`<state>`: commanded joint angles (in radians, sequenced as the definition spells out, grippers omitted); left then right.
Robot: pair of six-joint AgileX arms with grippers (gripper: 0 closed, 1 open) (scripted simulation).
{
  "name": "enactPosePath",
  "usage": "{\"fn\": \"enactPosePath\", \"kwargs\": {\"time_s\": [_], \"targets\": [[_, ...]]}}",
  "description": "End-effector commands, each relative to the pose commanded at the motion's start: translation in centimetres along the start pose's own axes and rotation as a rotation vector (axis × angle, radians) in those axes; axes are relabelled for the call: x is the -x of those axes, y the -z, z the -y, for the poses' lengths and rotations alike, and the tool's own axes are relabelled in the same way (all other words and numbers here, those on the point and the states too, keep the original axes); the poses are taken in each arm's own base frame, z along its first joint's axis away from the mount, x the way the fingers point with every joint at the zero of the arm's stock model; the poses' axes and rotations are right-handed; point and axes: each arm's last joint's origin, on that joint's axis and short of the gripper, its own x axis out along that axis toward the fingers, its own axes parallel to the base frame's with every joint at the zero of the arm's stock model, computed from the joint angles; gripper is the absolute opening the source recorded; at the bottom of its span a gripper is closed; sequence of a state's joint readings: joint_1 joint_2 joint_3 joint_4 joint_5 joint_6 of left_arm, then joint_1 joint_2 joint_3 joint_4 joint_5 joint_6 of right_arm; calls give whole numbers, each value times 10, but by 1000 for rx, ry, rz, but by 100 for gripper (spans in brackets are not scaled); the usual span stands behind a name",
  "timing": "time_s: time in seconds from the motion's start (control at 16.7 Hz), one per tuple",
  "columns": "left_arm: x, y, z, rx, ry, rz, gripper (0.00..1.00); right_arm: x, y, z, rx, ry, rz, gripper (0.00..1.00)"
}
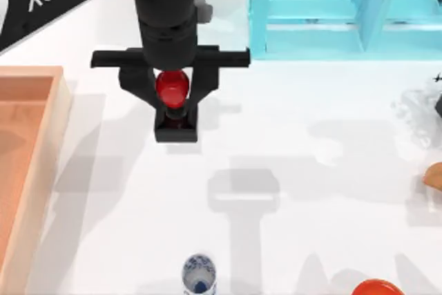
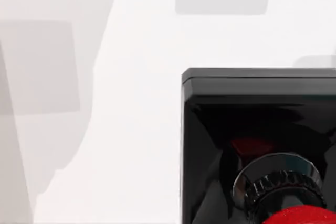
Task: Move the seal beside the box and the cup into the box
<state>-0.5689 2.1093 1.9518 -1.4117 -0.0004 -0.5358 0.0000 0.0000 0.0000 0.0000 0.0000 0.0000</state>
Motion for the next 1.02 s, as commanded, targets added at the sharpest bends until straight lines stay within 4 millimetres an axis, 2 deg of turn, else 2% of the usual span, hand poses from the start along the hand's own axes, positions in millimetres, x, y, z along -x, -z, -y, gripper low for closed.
{"fn": "enactPosePath", "kwargs": {"time_s": [0.12, 0.3, 0.72, 0.84, 1.02], "targets": [[2, 2, -3, -1, 1, 2, 0, 0, 0, 0, 0, 0, 0, 100], [13, 17, -22, -2, 4, 11, 0, 0, 0, 0, 0, 0, 0, 100], [22, 86, -86, 0, -6, -6, 0, 0, 0, 0, 0, 0, 0, 100], [22, 96, -95, 0, -5, -3, 0, 0, 0, 0, 0, 0, 0, 100], [22, 99, -97, 0, -5, -2, 0, 0, 0, 0, 0, 0, 0, 100]]}}
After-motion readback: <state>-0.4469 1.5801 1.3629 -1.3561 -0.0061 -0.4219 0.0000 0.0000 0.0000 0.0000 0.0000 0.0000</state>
